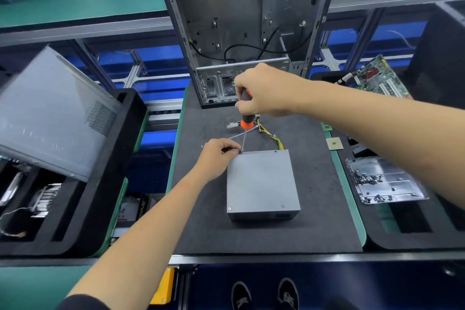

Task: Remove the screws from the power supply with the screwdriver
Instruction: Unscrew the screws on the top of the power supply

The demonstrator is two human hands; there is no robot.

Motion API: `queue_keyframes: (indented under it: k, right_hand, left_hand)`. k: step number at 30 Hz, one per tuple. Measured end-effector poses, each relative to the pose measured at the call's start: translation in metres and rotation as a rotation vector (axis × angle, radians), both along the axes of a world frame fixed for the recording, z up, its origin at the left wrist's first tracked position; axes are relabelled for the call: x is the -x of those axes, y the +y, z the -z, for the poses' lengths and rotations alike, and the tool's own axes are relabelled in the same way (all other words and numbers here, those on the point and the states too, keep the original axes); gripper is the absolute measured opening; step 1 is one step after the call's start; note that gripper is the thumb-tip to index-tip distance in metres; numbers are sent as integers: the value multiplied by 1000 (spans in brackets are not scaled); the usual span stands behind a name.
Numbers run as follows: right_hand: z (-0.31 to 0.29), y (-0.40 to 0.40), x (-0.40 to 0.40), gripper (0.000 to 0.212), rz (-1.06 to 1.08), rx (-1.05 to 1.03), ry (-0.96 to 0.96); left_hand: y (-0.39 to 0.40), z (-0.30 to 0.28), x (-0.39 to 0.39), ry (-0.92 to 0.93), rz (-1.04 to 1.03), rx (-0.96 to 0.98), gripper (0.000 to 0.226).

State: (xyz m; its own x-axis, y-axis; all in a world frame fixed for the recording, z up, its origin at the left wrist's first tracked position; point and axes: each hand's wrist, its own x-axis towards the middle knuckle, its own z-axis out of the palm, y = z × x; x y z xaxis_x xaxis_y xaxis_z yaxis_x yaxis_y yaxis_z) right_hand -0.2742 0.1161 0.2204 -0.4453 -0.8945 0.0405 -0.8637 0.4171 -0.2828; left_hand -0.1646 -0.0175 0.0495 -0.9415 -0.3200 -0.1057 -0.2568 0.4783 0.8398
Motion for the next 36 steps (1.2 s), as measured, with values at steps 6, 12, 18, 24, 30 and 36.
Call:
queue_keyframes:
  k: [6,12,18,24,30,36]
  right_hand:
    - [-1,-9,-11,40,14,-84,182]
    - [-6,-21,-17,39,92,-177,225]
    - [-15,-22,-7,31,-100,-299,112]
    - [-22,-20,-2,6,-206,-286,-10]
    - [-17,-35,-17,30,-224,-283,68]
    - [-18,-38,-21,33,-74,-360,436]
  left_hand:
    - [-1,0,0,11,14,1,19]
    - [1,3,-3,24,-30,-14,17]
    - [4,3,-2,31,-39,-21,17]
    - [4,3,-1,23,-19,-11,24]
    - [7,4,-2,20,-24,-31,29]
    - [8,5,-1,0,-54,-32,27]
